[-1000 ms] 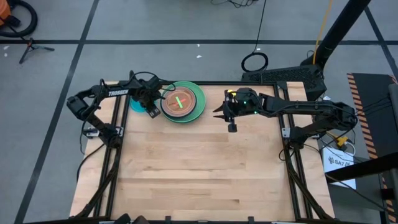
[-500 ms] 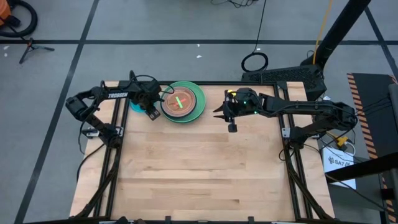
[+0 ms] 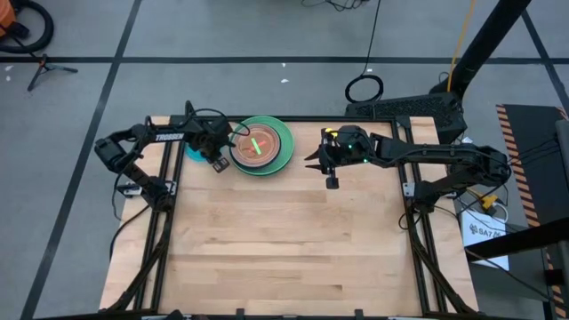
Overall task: Stack plastic plates
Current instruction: Stack the transparent blue plate on the transparent green plate
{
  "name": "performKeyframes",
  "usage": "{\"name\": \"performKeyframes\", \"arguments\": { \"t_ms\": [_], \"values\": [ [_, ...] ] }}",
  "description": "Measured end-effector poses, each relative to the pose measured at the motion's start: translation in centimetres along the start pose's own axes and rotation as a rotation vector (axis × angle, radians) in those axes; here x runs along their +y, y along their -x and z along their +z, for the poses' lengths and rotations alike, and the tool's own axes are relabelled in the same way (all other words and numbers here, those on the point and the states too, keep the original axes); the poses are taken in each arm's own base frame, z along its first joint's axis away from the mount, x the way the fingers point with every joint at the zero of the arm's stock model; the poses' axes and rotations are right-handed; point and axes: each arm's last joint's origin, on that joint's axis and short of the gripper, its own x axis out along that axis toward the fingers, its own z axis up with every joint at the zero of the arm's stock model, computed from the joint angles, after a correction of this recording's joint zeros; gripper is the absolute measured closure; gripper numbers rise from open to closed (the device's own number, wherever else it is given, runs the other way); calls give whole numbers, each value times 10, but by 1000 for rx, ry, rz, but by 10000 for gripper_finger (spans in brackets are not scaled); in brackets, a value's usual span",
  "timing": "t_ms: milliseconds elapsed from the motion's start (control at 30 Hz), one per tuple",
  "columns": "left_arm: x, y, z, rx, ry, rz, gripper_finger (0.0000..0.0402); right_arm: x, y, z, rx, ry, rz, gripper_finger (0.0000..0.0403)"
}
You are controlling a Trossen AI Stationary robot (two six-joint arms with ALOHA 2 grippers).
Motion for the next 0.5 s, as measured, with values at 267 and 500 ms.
{"name": "performKeyframes", "arguments": {
  "t_ms": [267, 500],
  "values": [
    [-1, 6, 4, 16, 3, 25, 393, 0, 0, 0, 0, 0, 0, 314],
    [-1, 7, 3, 39, -1, 18, 394, 0, 0, 0, 0, 0, 0, 314]
  ]
}}
